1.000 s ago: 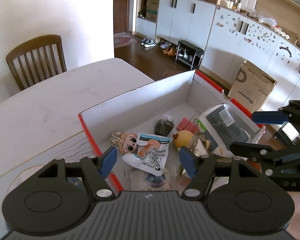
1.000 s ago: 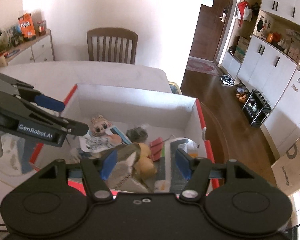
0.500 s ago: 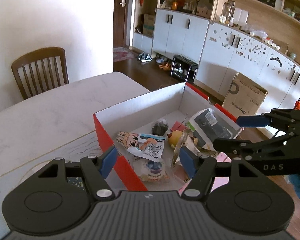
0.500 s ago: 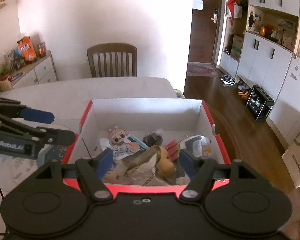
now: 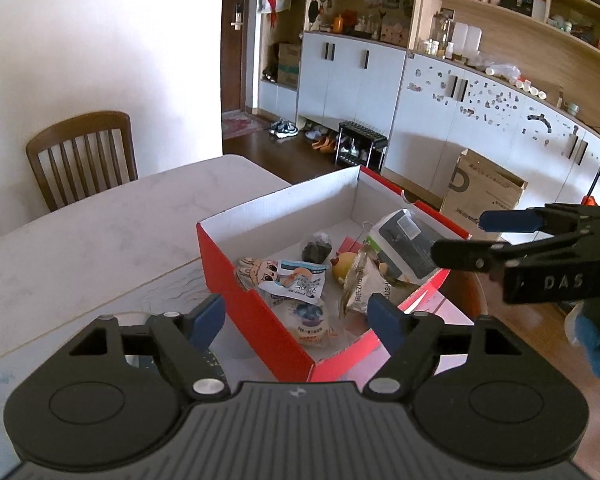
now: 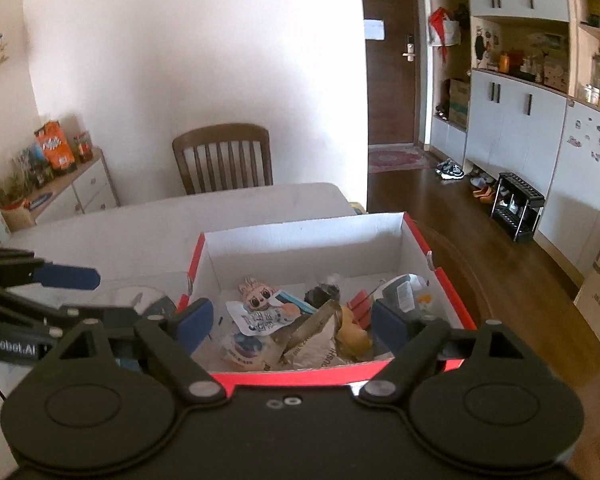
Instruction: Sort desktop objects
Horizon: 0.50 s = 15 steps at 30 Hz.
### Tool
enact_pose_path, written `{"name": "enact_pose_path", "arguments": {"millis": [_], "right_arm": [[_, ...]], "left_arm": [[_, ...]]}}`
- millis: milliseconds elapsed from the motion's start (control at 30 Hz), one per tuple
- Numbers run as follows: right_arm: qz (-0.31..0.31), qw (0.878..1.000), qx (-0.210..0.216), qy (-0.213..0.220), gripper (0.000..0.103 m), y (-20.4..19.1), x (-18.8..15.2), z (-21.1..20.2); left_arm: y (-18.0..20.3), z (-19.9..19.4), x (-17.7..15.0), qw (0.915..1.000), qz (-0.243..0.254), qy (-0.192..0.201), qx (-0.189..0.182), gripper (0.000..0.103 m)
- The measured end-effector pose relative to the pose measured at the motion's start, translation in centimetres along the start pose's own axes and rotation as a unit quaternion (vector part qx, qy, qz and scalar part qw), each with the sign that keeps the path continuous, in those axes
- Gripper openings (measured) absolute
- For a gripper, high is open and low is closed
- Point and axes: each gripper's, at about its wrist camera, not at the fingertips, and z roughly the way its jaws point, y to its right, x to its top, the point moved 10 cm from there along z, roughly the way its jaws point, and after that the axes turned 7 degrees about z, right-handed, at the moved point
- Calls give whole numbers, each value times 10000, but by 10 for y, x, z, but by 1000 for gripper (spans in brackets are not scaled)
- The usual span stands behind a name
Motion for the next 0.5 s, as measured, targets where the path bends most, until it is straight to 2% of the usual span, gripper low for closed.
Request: {"name": "enact_pose_path", "arguments": {"millis": [100,267,333,367,500], "right_arm": [[104,9999,-21,129,88,1,0,-8],[160,9996,-24,229,89,-4,-5,-19],[140,9994,-54,301,89,-6,-5,-24],[146,9993,-56,334,89,-6,-5,-27],[195,9987,-120,454,89,-5,-6,-38]], "left_arm": [[1,-5,-1,10000,9,69,12,84],[4,-14,-4,9999,12,148,-34,87],[5,-17,-4,9998,25,189,-44,98],[6,-19,-5,9998,38,205,-48,100],[9,-26,-6,9995,94,278,-93,100]]}}
